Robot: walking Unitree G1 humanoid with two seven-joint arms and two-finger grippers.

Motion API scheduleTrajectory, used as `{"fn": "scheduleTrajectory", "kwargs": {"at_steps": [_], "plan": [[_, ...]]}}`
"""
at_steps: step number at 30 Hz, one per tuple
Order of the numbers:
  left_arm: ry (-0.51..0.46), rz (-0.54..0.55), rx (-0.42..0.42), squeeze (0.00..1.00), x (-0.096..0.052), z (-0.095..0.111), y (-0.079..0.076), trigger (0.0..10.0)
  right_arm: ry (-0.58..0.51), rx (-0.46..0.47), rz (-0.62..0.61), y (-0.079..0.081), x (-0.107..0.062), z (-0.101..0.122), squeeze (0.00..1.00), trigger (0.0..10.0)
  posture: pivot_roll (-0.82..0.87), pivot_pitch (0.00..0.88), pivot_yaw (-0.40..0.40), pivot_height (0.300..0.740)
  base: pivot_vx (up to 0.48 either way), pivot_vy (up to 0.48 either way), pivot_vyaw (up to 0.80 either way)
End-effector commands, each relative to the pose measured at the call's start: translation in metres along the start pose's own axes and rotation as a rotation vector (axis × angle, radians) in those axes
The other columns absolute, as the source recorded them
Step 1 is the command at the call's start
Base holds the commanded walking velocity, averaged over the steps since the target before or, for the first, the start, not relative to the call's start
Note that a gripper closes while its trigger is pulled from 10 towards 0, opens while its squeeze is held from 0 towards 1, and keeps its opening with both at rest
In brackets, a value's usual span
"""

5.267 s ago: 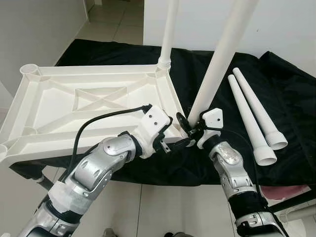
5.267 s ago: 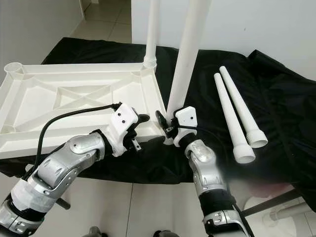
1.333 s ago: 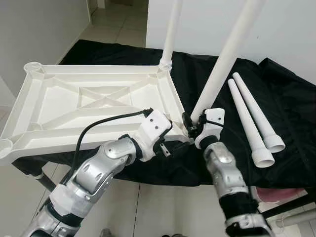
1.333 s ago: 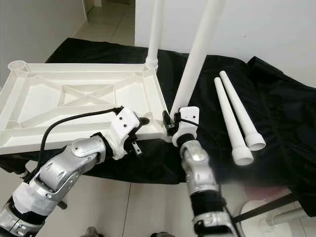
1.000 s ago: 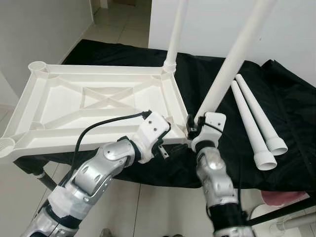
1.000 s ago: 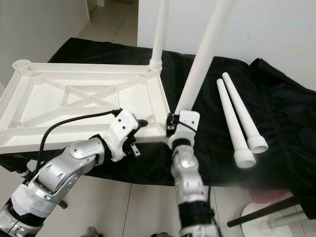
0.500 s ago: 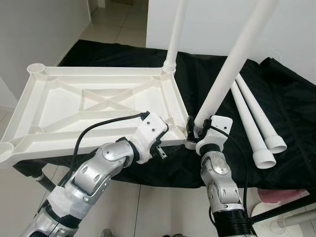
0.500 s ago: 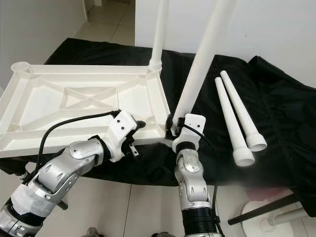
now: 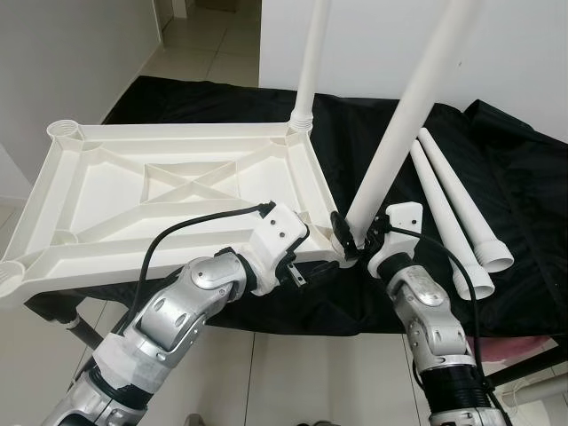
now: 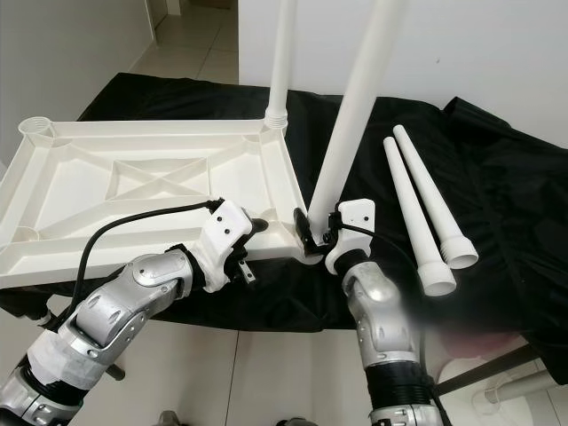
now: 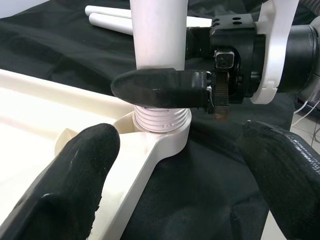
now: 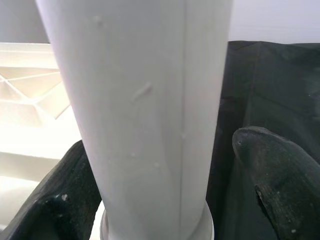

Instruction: Building children table

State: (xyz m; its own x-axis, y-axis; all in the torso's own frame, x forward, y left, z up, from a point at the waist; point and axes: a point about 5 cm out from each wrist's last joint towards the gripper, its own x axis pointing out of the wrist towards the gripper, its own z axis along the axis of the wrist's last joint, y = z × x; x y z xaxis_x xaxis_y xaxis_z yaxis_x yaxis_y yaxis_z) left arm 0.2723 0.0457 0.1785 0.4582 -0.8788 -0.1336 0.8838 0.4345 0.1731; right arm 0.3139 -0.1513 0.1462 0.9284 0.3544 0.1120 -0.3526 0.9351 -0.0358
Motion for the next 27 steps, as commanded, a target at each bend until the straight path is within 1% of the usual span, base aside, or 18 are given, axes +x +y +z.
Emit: {"fn": "scheduleTrajectory", "kwargs": {"at_steps": [1, 2, 4, 5, 6, 7, 9, 10, 14, 15, 20, 21, 22, 23, 24, 27], "plan": [[0.002, -0.107, 0.015, 0.00, 0.002, 0.000, -0.009, 10.0, 0.019, -0.014, 0.058, 0.000, 0.001, -0.004, 0.00, 10.0, -0.01, 0.061, -0.035, 0.740, 0.000, 0.000, 0.00], [0.002, -0.107, 0.015, 0.00, 0.002, 0.000, -0.009, 10.0, 0.019, -0.014, 0.058, 0.000, 0.001, -0.004, 0.00, 10.0, -0.01, 0.061, -0.035, 0.740, 0.000, 0.000, 0.00], [0.002, -0.112, 0.016, 0.00, 0.003, 0.000, -0.011, 10.0, 0.029, -0.036, 0.139, -0.002, 0.004, -0.008, 0.00, 10.0, -0.01, 0.058, -0.026, 0.740, 0.000, 0.000, 0.00], [0.002, -0.113, 0.017, 0.00, 0.003, 0.000, -0.012, 10.0, 0.034, -0.039, 0.162, -0.003, 0.005, -0.009, 0.00, 8.5, 0.00, 0.056, -0.026, 0.740, 0.000, 0.000, 0.00], [0.002, -0.113, 0.017, 0.00, 0.003, 0.000, -0.012, 10.0, 0.034, -0.039, 0.162, -0.003, 0.005, -0.009, 0.00, 8.5, 0.00, 0.056, -0.026, 0.740, 0.000, 0.000, 0.00], [0.003, -0.112, 0.016, 0.00, 0.003, 0.000, -0.011, 10.0, 0.037, -0.041, 0.181, -0.005, 0.008, -0.009, 0.00, 4.9, 0.01, 0.053, -0.024, 0.740, 0.000, 0.000, 0.00], [0.003, -0.112, 0.016, 0.00, 0.003, 0.001, -0.011, 10.0, 0.036, -0.043, 0.186, -0.005, 0.009, -0.009, 0.00, 4.9, 0.01, 0.053, -0.024, 0.740, 0.000, 0.000, 0.00], [0.003, -0.109, 0.017, 0.00, 0.003, 0.001, -0.010, 10.0, 0.037, -0.045, 0.192, -0.006, 0.010, -0.010, 0.00, 2.8, 0.01, 0.049, -0.025, 0.740, 0.000, 0.000, 0.00], [0.003, -0.106, 0.017, 0.00, 0.004, 0.002, -0.010, 10.0, 0.039, -0.046, 0.195, -0.007, 0.010, -0.011, 0.00, 2.8, 0.01, 0.049, -0.025, 0.740, 0.000, 0.000, 0.00], [0.001, -0.106, 0.020, 0.00, 0.004, 0.002, -0.010, 10.0, 0.040, -0.035, 0.195, -0.008, 0.011, -0.012, 0.00, 0.0, 0.02, 0.044, -0.027, 0.740, 0.000, 0.000, 0.00], [-0.004, -0.107, 0.018, 0.00, 0.005, 0.003, -0.011, 10.0, 0.045, -0.045, 0.178, -0.011, 0.011, -0.014, 0.00, 0.0, 0.02, 0.045, -0.027, 0.740, 0.000, 0.000, 0.00], [-0.006, -0.111, 0.016, 0.00, 0.005, 0.004, -0.012, 10.0, 0.044, -0.027, 0.180, -0.011, 0.009, -0.016, 0.00, 0.0, 0.01, 0.044, -0.023, 0.740, 0.000, 0.000, 0.00], [-0.007, -0.114, 0.013, 0.00, 0.006, 0.004, -0.013, 10.0, 0.047, -0.015, 0.159, -0.012, 0.009, -0.017, 0.00, 4.0, 0.01, 0.046, -0.023, 0.740, 0.000, 0.000, 0.00], [-0.007, -0.114, 0.013, 0.00, 0.006, 0.004, -0.013, 10.0, 0.047, -0.015, 0.159, -0.012, 0.009, -0.017, 0.00, 4.0, 0.01, 0.046, -0.023, 0.740, 0.000, 0.000, 0.00], [-0.007, -0.118, 0.012, 0.00, 0.006, 0.003, -0.014, 10.0, 0.050, -0.013, 0.133, -0.013, 0.008, -0.018, 0.00, 10.0, 0.01, 0.047, -0.022, 0.740, 0.000, 0.000, 0.00], [-0.006, -0.121, 0.012, 0.00, 0.006, 0.003, -0.014, 10.0, 0.047, -0.007, 0.111, -0.014, 0.009, -0.020, 0.00, 10.0, 0.01, 0.051, -0.021, 0.740, 0.000, 0.000, 0.00]]}}
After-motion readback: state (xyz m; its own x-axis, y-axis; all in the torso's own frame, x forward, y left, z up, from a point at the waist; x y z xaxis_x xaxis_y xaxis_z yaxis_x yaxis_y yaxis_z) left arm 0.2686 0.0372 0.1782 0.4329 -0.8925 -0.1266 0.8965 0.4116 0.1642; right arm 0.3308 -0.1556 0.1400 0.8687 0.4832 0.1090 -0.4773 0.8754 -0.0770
